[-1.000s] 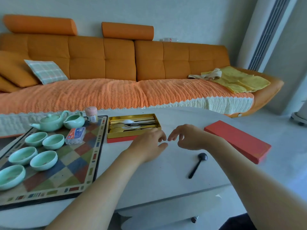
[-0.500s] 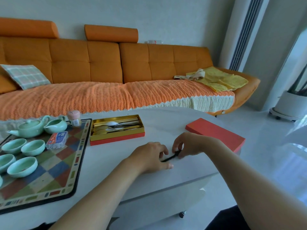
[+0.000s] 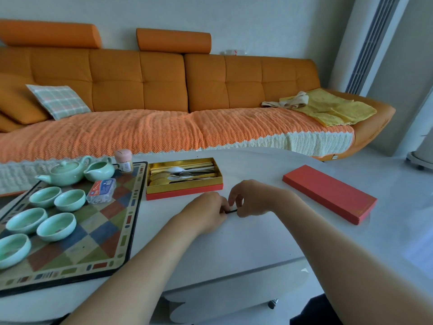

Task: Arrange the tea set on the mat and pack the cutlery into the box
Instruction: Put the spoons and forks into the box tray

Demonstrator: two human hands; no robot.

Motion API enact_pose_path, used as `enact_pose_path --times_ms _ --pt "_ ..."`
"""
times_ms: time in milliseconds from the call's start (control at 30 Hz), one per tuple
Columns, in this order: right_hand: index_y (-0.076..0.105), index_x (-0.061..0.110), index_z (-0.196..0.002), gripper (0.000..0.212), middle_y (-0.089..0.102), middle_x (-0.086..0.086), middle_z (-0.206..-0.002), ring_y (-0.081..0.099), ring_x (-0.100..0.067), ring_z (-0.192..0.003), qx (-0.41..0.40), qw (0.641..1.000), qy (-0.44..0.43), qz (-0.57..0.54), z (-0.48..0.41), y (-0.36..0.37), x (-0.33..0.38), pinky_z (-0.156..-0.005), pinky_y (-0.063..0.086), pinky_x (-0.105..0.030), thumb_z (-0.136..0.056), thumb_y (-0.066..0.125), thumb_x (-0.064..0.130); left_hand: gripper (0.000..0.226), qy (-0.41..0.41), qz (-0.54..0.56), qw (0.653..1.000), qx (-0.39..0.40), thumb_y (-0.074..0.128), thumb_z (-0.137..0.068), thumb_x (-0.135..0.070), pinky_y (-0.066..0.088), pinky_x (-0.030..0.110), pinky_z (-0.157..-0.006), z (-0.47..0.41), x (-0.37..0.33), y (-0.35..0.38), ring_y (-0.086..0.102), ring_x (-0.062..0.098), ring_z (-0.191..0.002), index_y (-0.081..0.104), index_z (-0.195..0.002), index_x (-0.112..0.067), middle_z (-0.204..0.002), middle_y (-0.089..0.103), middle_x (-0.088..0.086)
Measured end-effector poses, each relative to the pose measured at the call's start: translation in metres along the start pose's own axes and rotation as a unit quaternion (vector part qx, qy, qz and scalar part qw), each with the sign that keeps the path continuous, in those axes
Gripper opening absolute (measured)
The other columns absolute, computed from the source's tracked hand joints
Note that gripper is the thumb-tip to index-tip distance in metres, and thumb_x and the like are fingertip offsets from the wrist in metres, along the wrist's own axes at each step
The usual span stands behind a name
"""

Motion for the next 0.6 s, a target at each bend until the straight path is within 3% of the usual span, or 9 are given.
enact_pose_path --times_ms 133,267,367,433,533,600 --pt "0.072 0.032 -0.104 0.028 0.064 0.014 -0.093 0.056 -0.006 -0.08 -0.126 0.989 -0.047 -0.056 -0.014 -0.02 0.015 -0.064 0.043 -0.017 -0.08 0.067 0.017 0.022 -0.024 -0.016 0.998 -0.05 0.055 -0.095 -0.026 0.047 0.029 -0.069 0.003 0.026 -0.026 0.06 0.018 -0.088 0.071 -0.11 -0.028 -0.101 0.068 -0.004" --pt "0.065 0.033 -0.11 0.034 0.064 0.011 -0.09 0.057 -0.013 -0.064 -0.291 0.925 -0.017 -0.244 -0.025 -0.042 0.01 -0.06 0.045 -0.022 -0.079 0.075 0.022 0.016 -0.063 0.067 0.985 -0.144 0.059 -0.094 -0.027 0.039 0.025 -0.06 0.004 0.055 -0.063 0.058 0.012 -0.078 0.072 -0.104 -0.028 -0.087 0.065 -0.01" --pt "0.057 0.03 -0.119 0.04 0.067 0.003 -0.09 0.058 -0.013 -0.066 -0.267 0.86 0.021 -0.434 -0.037 -0.035 0.013 -0.06 0.047 -0.028 -0.084 0.075 0.027 0.01 -0.065 0.21 0.952 -0.213 0.062 -0.094 -0.027 0.039 0.023 -0.061 0.008 0.071 -0.083 0.059 0.008 -0.078 0.07 -0.094 -0.033 -0.083 0.065 -0.016" --pt "0.067 0.018 -0.114 0.026 0.069 -0.001 -0.087 0.059 -0.015 -0.068 -0.206 0.833 0.018 -0.512 -0.048 -0.027 0.026 -0.062 0.047 -0.031 -0.09 0.07 0.027 0.009 -0.05 0.284 0.928 -0.237 0.063 -0.094 -0.027 0.041 0.021 -0.066 0.009 0.074 -0.091 0.062 0.006 -0.082 0.071 -0.092 -0.031 -0.086 0.069 -0.014" --pt "0.076 0.017 -0.099 0.016 0.074 -0.002 -0.086 0.068 -0.02 -0.077 -0.174 0.828 -0.005 -0.533 -0.06 -0.025 0.048 -0.073 0.052 -0.036 -0.094 0.064 0.026 0.012 -0.038 0.314 0.917 -0.243 0.063 -0.094 -0.029 0.042 0.014 -0.065 0.009 0.077 -0.096 0.062 -0.003 -0.073 0.072 -0.088 -0.035 -0.077 0.07 -0.017" --pt "0.075 0.017 -0.089 0.015 0.072 0.002 -0.077 0.067 -0.012 -0.071 -0.192 0.83 -0.002 -0.523 -0.066 -0.031 0.057 -0.066 0.049 -0.029 -0.094 0.063 0.024 0.014 -0.042 0.298 0.921 -0.245 0.062 -0.094 -0.031 0.038 0.015 -0.058 0.008 0.083 -0.097 0.056 -0.004 -0.061 0.073 -0.087 -0.037 -0.064 0.065 -0.02"
Point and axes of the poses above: each hand's wrist, its own z-axis away from the middle knuckle, its own y-axis out of the palm, x = y × z, the point moved 9 cm from there along -z, towards the middle knuckle
